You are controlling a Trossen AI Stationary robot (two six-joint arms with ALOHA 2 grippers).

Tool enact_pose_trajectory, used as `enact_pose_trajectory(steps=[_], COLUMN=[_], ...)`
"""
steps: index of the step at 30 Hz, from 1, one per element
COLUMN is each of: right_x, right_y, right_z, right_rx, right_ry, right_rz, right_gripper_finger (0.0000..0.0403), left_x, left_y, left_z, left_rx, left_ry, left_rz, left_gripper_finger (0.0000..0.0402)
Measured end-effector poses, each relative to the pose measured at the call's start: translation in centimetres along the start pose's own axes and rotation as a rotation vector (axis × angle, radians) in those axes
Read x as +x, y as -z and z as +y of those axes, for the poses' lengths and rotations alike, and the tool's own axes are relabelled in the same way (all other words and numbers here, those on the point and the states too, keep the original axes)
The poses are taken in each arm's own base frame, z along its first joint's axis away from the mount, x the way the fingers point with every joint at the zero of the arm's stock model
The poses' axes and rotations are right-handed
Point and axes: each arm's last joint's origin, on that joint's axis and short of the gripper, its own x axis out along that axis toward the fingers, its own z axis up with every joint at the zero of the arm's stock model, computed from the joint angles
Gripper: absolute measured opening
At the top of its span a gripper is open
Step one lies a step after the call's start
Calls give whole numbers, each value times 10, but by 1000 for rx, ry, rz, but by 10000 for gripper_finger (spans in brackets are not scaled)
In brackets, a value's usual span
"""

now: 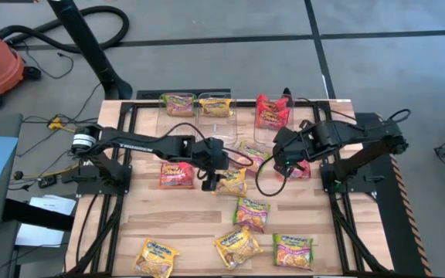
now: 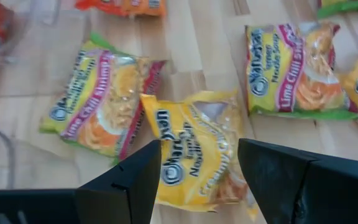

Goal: Sort Maruchan noodles
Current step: Put the yellow noodle pack into the middle transparent bin

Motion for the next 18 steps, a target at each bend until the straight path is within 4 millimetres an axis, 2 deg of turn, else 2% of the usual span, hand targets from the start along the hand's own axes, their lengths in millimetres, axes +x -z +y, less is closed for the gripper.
enact_pose_trajectory(steps=[18], right_x=[3], right_y=[0], right_z=[1], right_rx=[1], right_ry=[3], right_rz=[1], right_gripper_finger=[159], left_x=[59], left_y=[21], left_z=[-12], left_rx=[-94], left_ry=[22], left_rz=[81], left_gripper_finger=[201])
